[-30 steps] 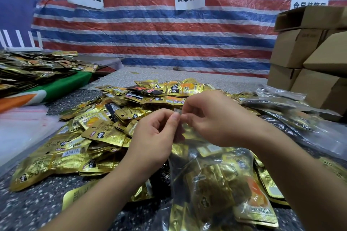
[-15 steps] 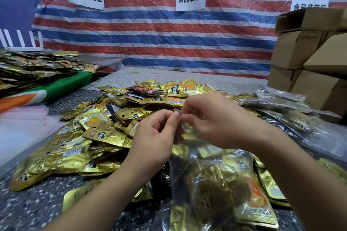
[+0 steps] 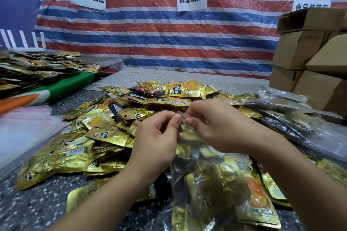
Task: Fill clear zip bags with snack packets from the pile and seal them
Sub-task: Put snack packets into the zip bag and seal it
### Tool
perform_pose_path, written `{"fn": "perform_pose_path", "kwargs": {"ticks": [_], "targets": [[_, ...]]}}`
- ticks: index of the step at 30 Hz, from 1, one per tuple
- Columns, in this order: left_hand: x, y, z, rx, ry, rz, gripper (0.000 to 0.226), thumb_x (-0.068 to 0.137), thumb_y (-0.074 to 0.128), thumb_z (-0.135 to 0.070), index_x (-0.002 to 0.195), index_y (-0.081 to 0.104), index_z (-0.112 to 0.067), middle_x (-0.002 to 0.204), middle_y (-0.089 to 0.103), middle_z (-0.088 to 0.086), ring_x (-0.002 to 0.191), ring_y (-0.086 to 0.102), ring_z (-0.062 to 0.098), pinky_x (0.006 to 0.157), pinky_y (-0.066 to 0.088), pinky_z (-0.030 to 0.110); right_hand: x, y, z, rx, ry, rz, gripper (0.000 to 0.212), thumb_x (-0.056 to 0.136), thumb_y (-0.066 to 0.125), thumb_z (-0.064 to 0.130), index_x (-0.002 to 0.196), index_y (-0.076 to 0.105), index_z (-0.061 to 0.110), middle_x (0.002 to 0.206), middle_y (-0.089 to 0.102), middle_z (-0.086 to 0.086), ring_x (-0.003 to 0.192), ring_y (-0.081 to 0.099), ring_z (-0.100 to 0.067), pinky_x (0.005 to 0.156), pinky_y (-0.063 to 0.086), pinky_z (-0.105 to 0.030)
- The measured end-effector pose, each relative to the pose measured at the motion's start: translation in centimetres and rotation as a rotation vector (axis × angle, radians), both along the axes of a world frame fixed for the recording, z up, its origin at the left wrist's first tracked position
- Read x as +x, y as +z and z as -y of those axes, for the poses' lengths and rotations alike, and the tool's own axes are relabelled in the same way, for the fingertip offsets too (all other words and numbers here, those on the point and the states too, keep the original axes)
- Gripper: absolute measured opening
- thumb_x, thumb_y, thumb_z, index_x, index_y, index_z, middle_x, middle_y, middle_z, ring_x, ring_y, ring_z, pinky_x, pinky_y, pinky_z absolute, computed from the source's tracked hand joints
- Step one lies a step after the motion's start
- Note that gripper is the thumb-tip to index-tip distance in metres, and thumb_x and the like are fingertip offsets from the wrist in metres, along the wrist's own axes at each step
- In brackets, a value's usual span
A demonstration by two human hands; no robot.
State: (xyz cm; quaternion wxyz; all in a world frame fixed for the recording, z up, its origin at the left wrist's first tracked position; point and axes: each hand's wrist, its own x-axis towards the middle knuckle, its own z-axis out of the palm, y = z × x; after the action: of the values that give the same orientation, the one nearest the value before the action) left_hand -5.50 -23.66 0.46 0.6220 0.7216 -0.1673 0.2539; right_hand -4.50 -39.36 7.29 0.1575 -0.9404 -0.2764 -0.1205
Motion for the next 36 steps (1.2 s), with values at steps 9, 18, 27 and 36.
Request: {"fn": "perform_pose_path", "kwargs": {"ticks": [9, 18, 27, 36], "targets": [[-0.4, 0.4, -0.2, 0.007, 0.062, 0.014, 0.027, 0.097, 0.058, -0.014, 0.072, 0.067, -0.017, 0.066, 0.065, 0.000, 0.054, 0.057, 0.001, 0.049, 0.045, 0.018, -0.4, -0.4, 1.6, -0.081, -0.022, 0.051, 0.016, 0.101, 0.048, 0.033, 0.086, 0.049, 0.032, 0.078, 0.054, 0.013, 0.071, 0.049, -0.006, 0.063, 0.043, -0.036], [-0.5, 0.5, -0.3, -0.010, 0.080, 0.010, 0.026, 0.097, 0.059, -0.016, 0.072, 0.069, -0.018, 0.067, 0.066, 0.002, 0.057, 0.057, 0.005, 0.053, 0.050, 0.031, -0.9, -1.1, 4.1, -0.152, -0.079, 0.077, 0.016, 0.101, 0.043, 0.035, 0.086, 0.045, 0.034, 0.082, 0.054, 0.013, 0.077, 0.050, -0.009, 0.071, 0.045, -0.036], [-0.2, 0.2, -0.6, 0.000, 0.107, 0.002, 0.026, 0.097, 0.059, -0.021, 0.073, 0.070, -0.020, 0.068, 0.067, 0.002, 0.062, 0.061, 0.021, 0.059, 0.052, 0.045, -1.2, -2.9, 6.9, -0.098, -0.107, 0.065, 0.015, 0.098, 0.041, 0.034, 0.084, 0.044, 0.037, 0.083, 0.054, 0.015, 0.078, 0.048, 0.000, 0.069, 0.043, -0.028], [-0.5, 0.5, -0.4, 0.000, 0.086, 0.000, 0.025, 0.097, 0.058, -0.020, 0.075, 0.070, -0.019, 0.070, 0.067, 0.002, 0.066, 0.060, 0.030, 0.059, 0.051, 0.052, -0.9, -3.4, 8.0, -0.040, -0.077, 0.127, 0.014, 0.095, 0.040, 0.037, 0.089, 0.051, 0.030, 0.080, 0.056, 0.015, 0.075, 0.051, -0.001, 0.065, 0.043, -0.024]]}}
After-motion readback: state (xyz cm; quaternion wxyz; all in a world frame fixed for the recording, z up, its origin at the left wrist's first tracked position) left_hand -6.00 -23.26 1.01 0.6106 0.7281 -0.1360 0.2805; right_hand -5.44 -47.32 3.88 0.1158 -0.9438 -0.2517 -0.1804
